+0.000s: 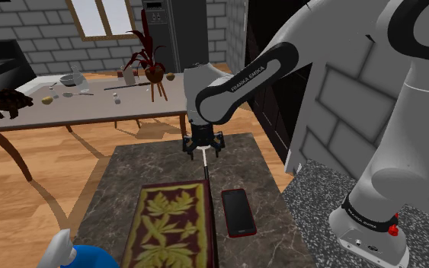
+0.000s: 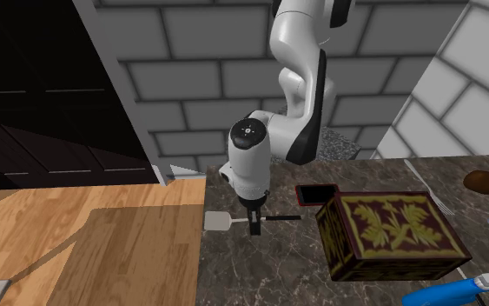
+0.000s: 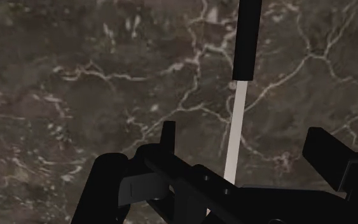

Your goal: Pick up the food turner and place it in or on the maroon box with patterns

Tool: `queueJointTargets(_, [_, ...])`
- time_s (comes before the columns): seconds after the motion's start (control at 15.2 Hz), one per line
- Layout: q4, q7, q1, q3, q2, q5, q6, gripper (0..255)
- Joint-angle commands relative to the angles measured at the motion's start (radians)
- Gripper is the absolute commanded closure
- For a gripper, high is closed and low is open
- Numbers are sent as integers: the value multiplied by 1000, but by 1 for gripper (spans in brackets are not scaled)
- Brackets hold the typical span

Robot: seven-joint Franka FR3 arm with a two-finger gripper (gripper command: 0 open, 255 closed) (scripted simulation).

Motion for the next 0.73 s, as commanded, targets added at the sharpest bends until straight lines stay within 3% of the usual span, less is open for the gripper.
queueJointTargets(0.0, [-3,3,1,0,7,-3,9,0])
queueJointTargets(0.4, [-3,3,1,0,6,-3,9,0])
queueJointTargets(0.46, [-3,3,1,0,6,-3,9,255])
queueJointTargets(0.66, [-3,3,1,0,6,-3,9,255])
